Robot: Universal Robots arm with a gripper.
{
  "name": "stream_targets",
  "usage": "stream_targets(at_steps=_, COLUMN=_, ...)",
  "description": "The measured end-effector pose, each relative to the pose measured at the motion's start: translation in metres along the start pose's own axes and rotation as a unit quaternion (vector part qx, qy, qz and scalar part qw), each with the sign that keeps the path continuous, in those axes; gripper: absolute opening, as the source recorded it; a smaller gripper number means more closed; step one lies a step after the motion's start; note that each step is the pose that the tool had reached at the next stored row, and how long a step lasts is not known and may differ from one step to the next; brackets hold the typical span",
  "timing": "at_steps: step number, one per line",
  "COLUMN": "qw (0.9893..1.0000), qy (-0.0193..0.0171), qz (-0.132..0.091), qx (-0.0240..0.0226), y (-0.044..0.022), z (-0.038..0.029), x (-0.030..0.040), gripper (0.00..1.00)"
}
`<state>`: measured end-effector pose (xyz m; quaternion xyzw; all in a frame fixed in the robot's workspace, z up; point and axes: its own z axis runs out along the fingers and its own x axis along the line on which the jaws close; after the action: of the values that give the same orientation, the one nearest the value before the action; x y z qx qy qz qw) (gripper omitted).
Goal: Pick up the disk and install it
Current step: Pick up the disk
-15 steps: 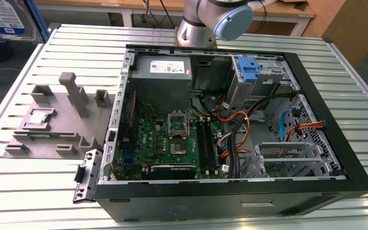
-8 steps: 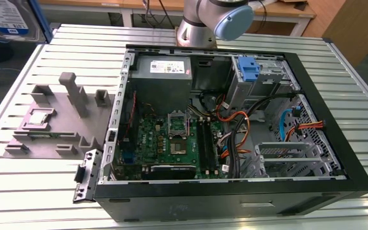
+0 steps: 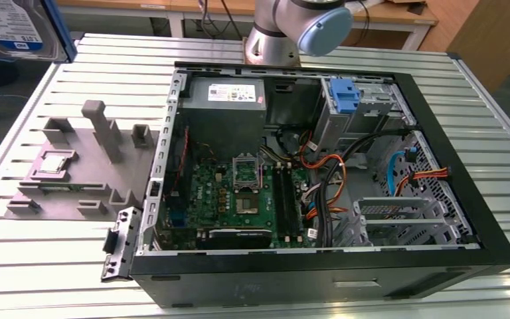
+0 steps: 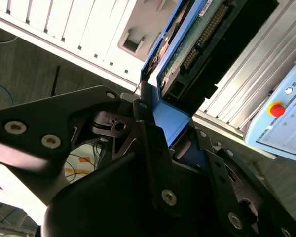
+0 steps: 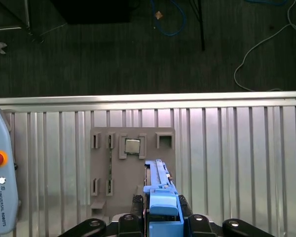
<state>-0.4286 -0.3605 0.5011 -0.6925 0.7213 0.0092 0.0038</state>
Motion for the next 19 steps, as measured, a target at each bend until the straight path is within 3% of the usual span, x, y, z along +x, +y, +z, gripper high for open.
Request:
stream_targets(at_steps=5, qw=1.0, qy=0.0, qz=0.0, qx=0.0001, y=-0.0048, z=-0.0001, x=0.0058, gripper=0.37)
stream_targets(at_steps=10, qw=1.0, qy=0.0, qz=0.0, qx=0.0, y=-0.0121, z=-0.0002, x=0.007, gripper=0.37)
stream_targets(at_steps=19, qw=1.0, qy=0.0, qz=0.0, qx=-0.0001, y=-0.0138, z=-0.0002, x=0.007, gripper=0.37)
